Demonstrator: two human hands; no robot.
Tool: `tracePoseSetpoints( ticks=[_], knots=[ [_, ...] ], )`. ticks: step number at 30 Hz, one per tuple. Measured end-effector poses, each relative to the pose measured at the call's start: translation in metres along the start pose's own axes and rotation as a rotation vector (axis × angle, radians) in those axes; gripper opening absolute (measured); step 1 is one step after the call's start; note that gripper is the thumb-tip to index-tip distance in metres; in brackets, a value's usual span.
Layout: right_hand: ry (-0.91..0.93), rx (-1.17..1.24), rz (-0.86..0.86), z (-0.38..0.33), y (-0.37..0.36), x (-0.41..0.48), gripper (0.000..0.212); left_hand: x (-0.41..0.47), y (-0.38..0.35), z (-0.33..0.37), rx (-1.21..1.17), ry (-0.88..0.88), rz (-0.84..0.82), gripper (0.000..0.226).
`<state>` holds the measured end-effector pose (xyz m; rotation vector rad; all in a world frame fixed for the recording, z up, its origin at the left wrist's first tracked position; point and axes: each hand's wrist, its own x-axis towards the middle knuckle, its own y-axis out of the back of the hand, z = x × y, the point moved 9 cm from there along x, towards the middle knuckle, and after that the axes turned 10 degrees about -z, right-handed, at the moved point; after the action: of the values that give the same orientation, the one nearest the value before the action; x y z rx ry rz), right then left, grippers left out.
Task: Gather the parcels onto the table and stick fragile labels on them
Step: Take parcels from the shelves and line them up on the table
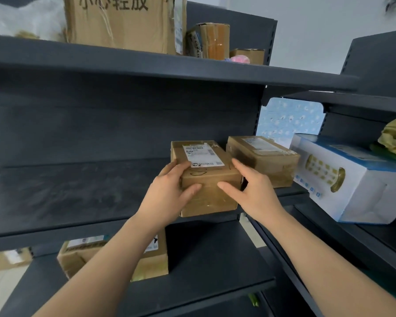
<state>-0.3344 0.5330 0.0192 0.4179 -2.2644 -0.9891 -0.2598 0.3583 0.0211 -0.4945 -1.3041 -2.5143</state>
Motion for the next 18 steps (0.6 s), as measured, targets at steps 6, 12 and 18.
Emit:
tracePoseSetpoints(
  ticks=[6,12,18],
  knots=[
    [-0.085,-0.067,-0.031,-0.006,0.005,-0.014,0.077,-0.018,-0.004,0.006,-0.074,0.001,0.017,0.059],
    [-0.2,-0.011,-0.006,-0.004,0.008,-0.035,0.053,-0.037,-0.006,0.011,-0.137,-0.037,-0.016,0.059],
    [-0.242,0.003,0.025,-0.03,0.004,-0.08,0.044,-0.07,0.0,0.013,-0.194,-0.107,-0.091,0.06]
  ],
)
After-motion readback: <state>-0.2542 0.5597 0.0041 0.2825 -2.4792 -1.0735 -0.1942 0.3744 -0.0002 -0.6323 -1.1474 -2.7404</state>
